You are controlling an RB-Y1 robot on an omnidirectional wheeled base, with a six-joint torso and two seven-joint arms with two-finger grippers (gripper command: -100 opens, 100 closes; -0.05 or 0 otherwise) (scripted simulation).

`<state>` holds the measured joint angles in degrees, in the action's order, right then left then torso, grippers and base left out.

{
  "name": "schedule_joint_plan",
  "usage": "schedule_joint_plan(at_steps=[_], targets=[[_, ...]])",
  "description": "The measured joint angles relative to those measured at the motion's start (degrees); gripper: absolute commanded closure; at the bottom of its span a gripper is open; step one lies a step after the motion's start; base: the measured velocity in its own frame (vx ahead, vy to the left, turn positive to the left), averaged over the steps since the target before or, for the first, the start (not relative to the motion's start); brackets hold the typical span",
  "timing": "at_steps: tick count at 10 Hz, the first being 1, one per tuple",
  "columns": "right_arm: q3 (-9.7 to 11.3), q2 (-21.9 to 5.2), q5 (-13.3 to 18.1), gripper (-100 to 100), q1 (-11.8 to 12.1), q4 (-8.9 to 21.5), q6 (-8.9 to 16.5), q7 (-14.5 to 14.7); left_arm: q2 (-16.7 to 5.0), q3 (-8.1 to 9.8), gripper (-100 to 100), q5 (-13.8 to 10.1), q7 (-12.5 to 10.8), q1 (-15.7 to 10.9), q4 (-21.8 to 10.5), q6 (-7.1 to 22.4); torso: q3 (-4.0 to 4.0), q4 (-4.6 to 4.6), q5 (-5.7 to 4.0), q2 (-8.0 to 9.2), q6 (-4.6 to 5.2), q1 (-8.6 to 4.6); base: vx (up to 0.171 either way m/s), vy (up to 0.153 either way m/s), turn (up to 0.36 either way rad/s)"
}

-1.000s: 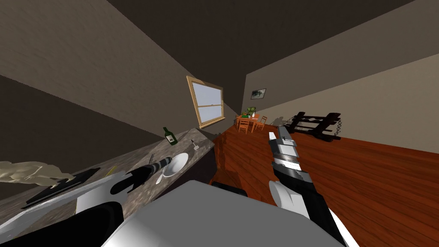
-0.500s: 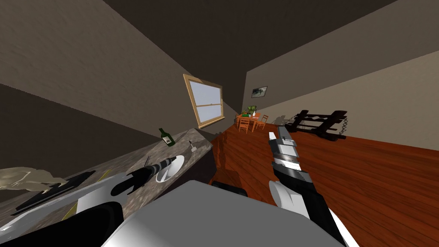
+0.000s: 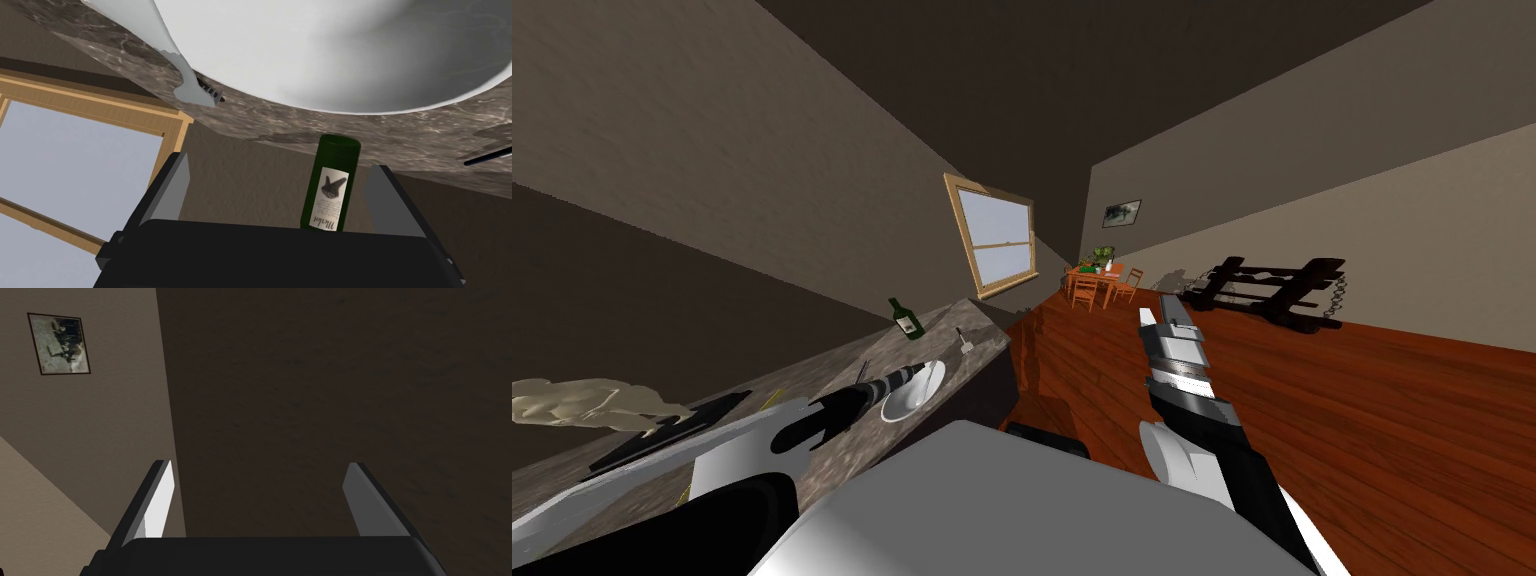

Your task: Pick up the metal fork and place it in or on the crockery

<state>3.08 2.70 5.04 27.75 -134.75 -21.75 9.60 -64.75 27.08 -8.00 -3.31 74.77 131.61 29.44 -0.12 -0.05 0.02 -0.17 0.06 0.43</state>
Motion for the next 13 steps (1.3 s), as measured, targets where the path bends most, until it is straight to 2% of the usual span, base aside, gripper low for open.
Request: schedule_joint_plan(at_steps=[3, 5, 6, 7, 9, 10, 13], targets=[[0.0, 0.0, 0.0, 0, 0.0, 0.0, 0.0, 0.0, -1.7, 4.02, -100, -1.3, -0.9, 3.1, 4.5, 1.9, -0.02, -0.01, 0.01, -0.03, 0.0, 0.01, 0.024, 0.034, 0.102], [0.0, 0.0, 0.0, 0, 0.0, 0.0, 0.0, 0.0, -2.6, 7.62, -100, -2.5, -1.5, 6.2, 8.0, 3.2, -0.02, -0.01, 0.01, -0.03, 0.0, 0.04, 0.026, 0.04, 0.126], [0.0, 0.0, 0.0, 0, 0.0, 0.0, 0.0, 0.0, -3.6, 8.1, -100, -2.6, -2.0, 6.1, 9.3, 4.5, -0.03, -0.01, 0.02, -0.04, 0.01, 0.04, 0.026, 0.04, 0.103], [0.0, 0.0, 0.0, 0, 0.0, 0.0, 0.0, 0.0, -3.9, 9.59, -100, -3.0, -2.2, 7.5, 10.9, 5.1, -0.02, -0.01, 0.01, -0.03, 0.0, 0.04, 0.024, 0.038, 0.113], [0.0, 0.0, 0.0, 0, 0.0, 0.0, 0.0, 0.0, -4.8, 11.33, -100, -3.5, -2.8, 8.8, 13.0, 6.3, 0.0, 0.0, 0.01, 0.0, 0.02, 0.0, 0.01, 0.014, 0.011], [0.0, 0.0, 0.0, 0, 0.0, 0.0, 0.0, 0.0, -4.8, 11.47, 0, -3.6, -2.8, 8.9, 13.1, 6.2, 0.02, 0.0, 0.01, 0.04, 0.02, -0.04, 0.0, 0.0, 0.0], [0.0, 0.0, 0.0, 0, 0.0, 0.0, 0.0, 0.0, -4.8, 11.45, 0, -3.6, -2.8, 8.9, 13.1, 6.2, 0.04, 0.01, 0.0, 0.07, 0.02, -0.08, 0.0, 0.0, 0.0]])
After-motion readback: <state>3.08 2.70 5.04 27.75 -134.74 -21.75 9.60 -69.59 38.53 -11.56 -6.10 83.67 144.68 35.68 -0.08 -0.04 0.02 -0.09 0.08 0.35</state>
